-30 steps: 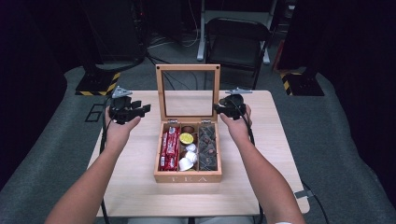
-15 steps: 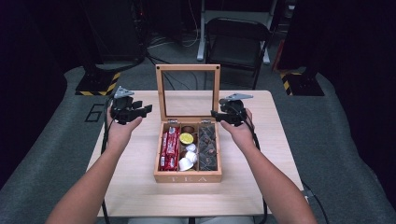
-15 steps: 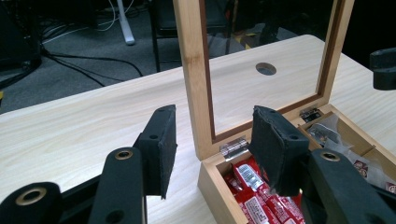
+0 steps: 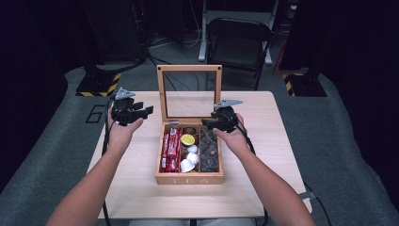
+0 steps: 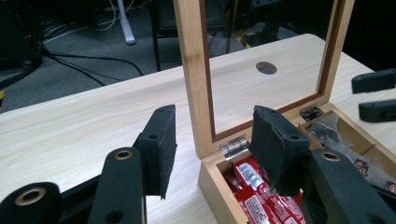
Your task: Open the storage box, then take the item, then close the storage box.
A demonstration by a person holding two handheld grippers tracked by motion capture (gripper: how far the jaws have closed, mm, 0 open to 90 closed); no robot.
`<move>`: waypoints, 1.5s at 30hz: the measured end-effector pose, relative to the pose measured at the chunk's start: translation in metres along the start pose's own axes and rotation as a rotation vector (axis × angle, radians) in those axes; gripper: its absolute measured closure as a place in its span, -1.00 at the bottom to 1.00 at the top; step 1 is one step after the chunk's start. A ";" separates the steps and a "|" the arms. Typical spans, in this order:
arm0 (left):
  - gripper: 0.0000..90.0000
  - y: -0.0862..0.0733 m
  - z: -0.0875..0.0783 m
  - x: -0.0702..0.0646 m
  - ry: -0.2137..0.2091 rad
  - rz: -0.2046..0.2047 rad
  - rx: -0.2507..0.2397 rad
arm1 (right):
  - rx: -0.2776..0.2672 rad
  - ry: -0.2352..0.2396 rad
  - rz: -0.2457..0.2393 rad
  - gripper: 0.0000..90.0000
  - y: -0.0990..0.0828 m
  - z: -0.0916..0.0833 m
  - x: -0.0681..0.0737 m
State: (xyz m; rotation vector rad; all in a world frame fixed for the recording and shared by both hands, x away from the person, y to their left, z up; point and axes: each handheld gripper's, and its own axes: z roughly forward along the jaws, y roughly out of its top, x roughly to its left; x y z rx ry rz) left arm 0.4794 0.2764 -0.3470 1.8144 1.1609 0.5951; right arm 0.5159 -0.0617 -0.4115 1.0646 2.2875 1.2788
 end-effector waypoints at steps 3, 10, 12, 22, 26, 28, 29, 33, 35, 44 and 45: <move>0.12 0.000 0.000 0.001 0.000 -0.002 -0.004 | 0.008 0.028 -0.021 -0.02 -0.001 0.007 0.007; 0.12 0.000 0.000 0.001 0.001 -0.007 -0.002 | 0.035 0.082 -0.047 -0.08 -0.004 0.018 0.020; 0.12 0.000 0.000 0.001 0.001 -0.005 -0.003 | 0.036 0.086 -0.038 -0.10 -0.005 0.020 0.022; 0.12 0.000 -0.001 0.002 0.005 -0.003 -0.004 | 0.055 0.121 -0.033 -0.16 -0.009 0.027 0.030; 0.12 0.000 -0.001 0.002 0.009 -0.004 -0.008 | 0.072 0.129 -0.033 -0.23 -0.010 0.031 0.032; 0.11 0.000 -0.001 0.002 0.008 -0.002 -0.006 | 0.085 0.134 -0.040 -0.25 -0.012 0.033 0.035; 0.12 0.000 -0.001 0.002 0.008 -0.002 -0.006 | 0.090 0.138 -0.045 -0.27 -0.012 0.034 0.037; 0.11 0.000 -0.001 0.002 0.006 -0.002 -0.007 | 0.111 0.147 -0.030 -0.29 -0.016 0.039 0.044; 0.11 0.000 -0.001 0.002 0.005 -0.003 -0.009 | 0.108 0.145 -0.042 -0.30 -0.016 0.041 0.045; 0.11 0.001 -0.002 0.001 0.008 0.002 -0.006 | 0.141 0.157 -0.029 -0.41 -0.019 0.050 0.051; 0.11 0.001 -0.002 0.001 0.009 0.003 -0.005 | 0.144 0.155 -0.023 -0.41 -0.019 0.051 0.051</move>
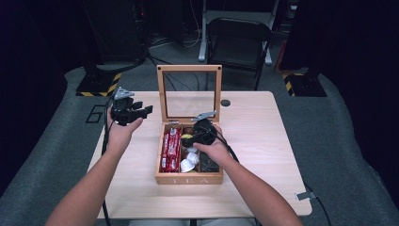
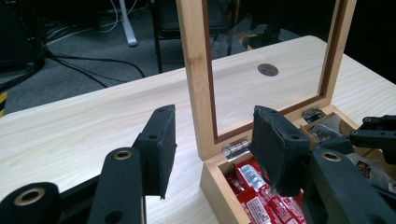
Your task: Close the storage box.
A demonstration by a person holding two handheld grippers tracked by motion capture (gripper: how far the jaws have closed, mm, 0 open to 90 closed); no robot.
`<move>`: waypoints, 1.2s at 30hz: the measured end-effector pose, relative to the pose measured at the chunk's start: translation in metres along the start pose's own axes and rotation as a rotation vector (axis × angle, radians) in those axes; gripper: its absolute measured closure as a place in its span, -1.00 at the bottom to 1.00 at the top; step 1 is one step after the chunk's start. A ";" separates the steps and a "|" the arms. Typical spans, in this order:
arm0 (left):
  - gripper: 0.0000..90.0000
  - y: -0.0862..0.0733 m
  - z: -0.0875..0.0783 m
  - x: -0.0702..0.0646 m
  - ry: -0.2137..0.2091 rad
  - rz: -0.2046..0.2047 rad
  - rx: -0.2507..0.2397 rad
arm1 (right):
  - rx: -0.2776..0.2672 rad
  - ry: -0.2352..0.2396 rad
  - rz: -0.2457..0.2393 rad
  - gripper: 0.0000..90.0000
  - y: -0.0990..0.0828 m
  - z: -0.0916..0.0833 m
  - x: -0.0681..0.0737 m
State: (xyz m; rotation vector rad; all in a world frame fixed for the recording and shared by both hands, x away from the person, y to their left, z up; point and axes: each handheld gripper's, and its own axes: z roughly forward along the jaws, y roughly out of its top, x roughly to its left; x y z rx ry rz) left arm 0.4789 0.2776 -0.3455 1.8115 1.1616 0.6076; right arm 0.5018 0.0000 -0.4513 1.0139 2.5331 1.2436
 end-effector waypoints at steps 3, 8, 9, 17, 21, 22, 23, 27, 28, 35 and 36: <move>0.11 0.000 -0.001 -0.001 0.002 0.004 -0.002 | 0.007 -0.003 0.025 -0.41 0.000 0.003 -0.001; 0.11 0.000 -0.002 -0.001 0.010 0.014 -0.002 | 0.011 -0.003 0.039 -0.41 -0.001 0.006 -0.004; 0.11 0.000 -0.002 -0.001 0.013 0.018 0.000 | 0.015 -0.006 0.041 -0.41 -0.001 0.007 -0.004; 0.11 0.000 -0.002 0.000 0.020 0.021 0.001 | 0.035 0.004 0.061 -0.39 -0.002 0.011 -0.004; 0.11 0.000 -0.001 -0.001 0.019 0.020 -0.001 | 0.033 0.005 0.054 -0.35 -0.002 0.012 -0.004; 0.11 0.000 -0.001 -0.001 0.019 0.021 0.000 | 0.034 0.003 0.051 -0.32 -0.002 0.012 -0.004; 0.11 0.000 -0.001 -0.001 0.019 0.021 -0.002 | 0.034 0.003 0.051 -0.32 -0.002 0.012 -0.004; 0.11 0.000 -0.001 -0.002 0.019 0.023 -0.002 | 0.038 0.008 0.050 -0.28 -0.002 0.012 -0.004; 0.11 0.000 -0.001 -0.002 0.019 0.023 -0.002 | 0.038 0.007 0.048 -0.28 -0.002 0.012 -0.004; 0.11 0.001 -0.002 -0.001 0.019 0.021 -0.002 | 0.036 0.007 0.042 -0.36 -0.001 0.013 -0.004; 0.11 0.001 -0.002 -0.001 0.020 0.021 -0.003 | 0.038 0.016 0.045 -0.34 -0.001 0.013 -0.005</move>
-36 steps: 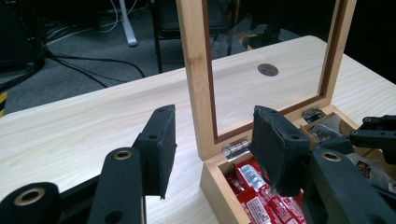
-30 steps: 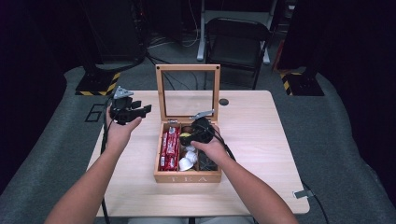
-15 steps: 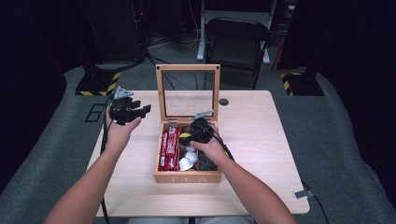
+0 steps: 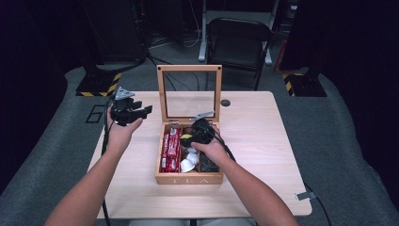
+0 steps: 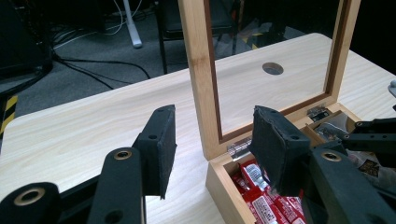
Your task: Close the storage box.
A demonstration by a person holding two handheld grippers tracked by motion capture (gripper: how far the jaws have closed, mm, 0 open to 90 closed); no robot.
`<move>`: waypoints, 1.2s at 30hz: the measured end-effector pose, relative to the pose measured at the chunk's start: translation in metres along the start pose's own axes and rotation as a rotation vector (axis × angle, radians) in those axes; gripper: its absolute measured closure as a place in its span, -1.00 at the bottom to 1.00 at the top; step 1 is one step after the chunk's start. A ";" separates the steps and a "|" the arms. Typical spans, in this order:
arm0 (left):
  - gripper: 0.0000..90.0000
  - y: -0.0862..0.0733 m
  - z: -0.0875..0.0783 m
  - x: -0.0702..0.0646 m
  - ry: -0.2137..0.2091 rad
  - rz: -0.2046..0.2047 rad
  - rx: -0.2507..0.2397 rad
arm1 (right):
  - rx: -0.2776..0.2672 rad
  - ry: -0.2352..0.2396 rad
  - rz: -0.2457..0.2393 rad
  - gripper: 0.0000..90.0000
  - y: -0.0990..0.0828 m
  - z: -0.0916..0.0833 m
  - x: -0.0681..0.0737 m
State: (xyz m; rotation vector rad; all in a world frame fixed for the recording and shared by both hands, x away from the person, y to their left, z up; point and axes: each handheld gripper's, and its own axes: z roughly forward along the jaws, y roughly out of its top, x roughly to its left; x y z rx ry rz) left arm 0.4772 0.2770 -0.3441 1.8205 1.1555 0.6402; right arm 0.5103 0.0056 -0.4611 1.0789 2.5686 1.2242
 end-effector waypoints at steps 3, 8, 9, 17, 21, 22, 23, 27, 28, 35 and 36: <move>0.11 0.000 0.000 0.000 0.001 -0.001 -0.002 | 0.008 0.014 0.010 -0.27 0.000 0.000 -0.001; 0.11 0.000 0.000 0.000 0.001 -0.001 -0.001 | 0.013 0.013 -0.002 -0.20 -0.002 0.000 0.000; 0.11 0.000 0.000 0.000 0.001 -0.002 -0.001 | 0.006 0.010 -0.001 -0.20 -0.002 0.000 0.000; 0.11 0.000 0.000 0.000 0.003 0.000 -0.003 | 0.008 -0.011 -0.021 -0.18 -0.002 -0.001 0.003; 0.11 0.000 -0.001 0.000 0.003 0.002 -0.002 | 0.000 -0.015 -0.029 -0.18 -0.001 -0.002 0.004; 0.11 0.000 -0.001 0.000 0.003 0.001 -0.002 | -0.003 -0.019 -0.032 -0.18 -0.001 -0.003 0.005; 0.11 0.000 -0.001 0.000 0.003 0.001 -0.002 | -0.003 -0.019 -0.032 -0.18 -0.001 -0.003 0.005; 0.11 0.001 -0.001 0.001 0.004 0.002 -0.001 | -0.020 -0.022 -0.040 -0.18 0.002 -0.006 0.005; 0.11 0.001 -0.001 0.000 0.004 0.003 -0.001 | -0.022 -0.022 -0.035 -0.17 0.003 -0.008 0.006; 0.11 0.002 -0.002 0.000 0.003 0.004 0.000 | -0.038 -0.028 -0.053 -0.17 0.009 -0.016 0.008; 0.11 0.002 -0.002 0.000 0.005 0.004 -0.005 | -0.043 -0.037 -0.057 -0.17 0.010 -0.018 0.008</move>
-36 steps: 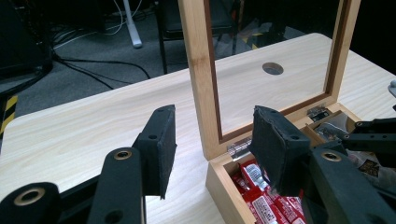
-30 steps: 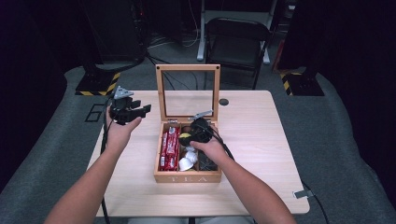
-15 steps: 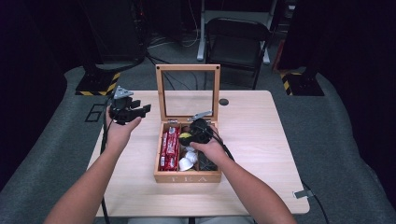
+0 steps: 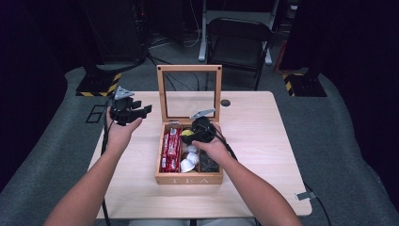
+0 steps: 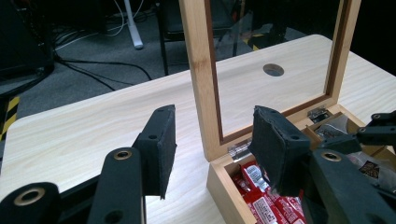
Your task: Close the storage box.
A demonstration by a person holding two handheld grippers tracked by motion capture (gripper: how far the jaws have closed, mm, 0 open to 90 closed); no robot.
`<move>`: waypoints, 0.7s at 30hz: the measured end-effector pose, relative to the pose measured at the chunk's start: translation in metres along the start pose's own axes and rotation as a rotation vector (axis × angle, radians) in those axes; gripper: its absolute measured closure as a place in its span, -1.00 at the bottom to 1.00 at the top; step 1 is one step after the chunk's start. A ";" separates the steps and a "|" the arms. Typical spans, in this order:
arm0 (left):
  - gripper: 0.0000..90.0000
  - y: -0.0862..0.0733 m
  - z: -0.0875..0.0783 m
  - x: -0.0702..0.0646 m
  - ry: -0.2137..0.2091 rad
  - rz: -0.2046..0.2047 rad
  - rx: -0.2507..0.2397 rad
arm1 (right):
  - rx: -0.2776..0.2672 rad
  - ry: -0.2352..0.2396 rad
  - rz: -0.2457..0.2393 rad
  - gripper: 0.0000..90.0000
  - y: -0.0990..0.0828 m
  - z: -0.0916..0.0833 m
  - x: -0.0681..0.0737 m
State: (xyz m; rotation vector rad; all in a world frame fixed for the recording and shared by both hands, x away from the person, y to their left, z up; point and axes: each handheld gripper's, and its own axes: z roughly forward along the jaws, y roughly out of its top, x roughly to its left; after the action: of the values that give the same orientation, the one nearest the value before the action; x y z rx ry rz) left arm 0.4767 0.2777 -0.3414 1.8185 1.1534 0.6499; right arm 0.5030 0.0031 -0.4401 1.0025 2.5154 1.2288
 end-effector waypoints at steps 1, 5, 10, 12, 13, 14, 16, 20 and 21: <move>0.11 0.000 0.000 0.000 0.000 -0.003 -0.002 | -0.004 0.001 0.004 -0.17 0.001 -0.002 0.000; 0.11 0.001 -0.001 0.000 0.002 0.002 0.001 | -0.016 -0.006 0.002 -0.17 0.003 -0.009 -0.002; 0.11 0.002 -0.001 0.000 0.004 0.000 -0.001 | -0.037 -0.020 0.009 -0.17 0.009 -0.023 -0.004; 0.11 0.002 -0.001 0.000 0.004 0.000 0.002 | -0.038 -0.022 -0.008 -0.17 0.010 -0.026 -0.005; 0.11 0.002 -0.001 0.000 0.004 0.001 0.003 | -0.041 -0.027 -0.009 -0.17 0.011 -0.028 -0.006; 0.11 0.002 -0.001 0.000 0.004 0.001 0.003 | -0.046 -0.029 -0.011 -0.17 0.011 -0.031 -0.007; 0.11 0.002 -0.001 0.000 0.004 0.000 0.003 | -0.051 -0.039 -0.006 -0.17 0.012 -0.037 -0.010; 0.11 0.002 -0.001 0.000 0.005 0.001 0.003 | -0.060 -0.049 0.001 -0.17 0.012 -0.044 -0.013; 0.11 0.002 -0.001 0.000 0.006 0.000 0.003 | -0.059 -0.051 0.008 -0.17 0.012 -0.046 -0.013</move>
State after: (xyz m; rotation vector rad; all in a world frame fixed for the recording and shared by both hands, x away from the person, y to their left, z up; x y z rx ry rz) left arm 0.4767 0.2777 -0.3390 1.8201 1.1585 0.6550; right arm 0.4999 -0.0297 -0.4032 1.0179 2.4247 1.2548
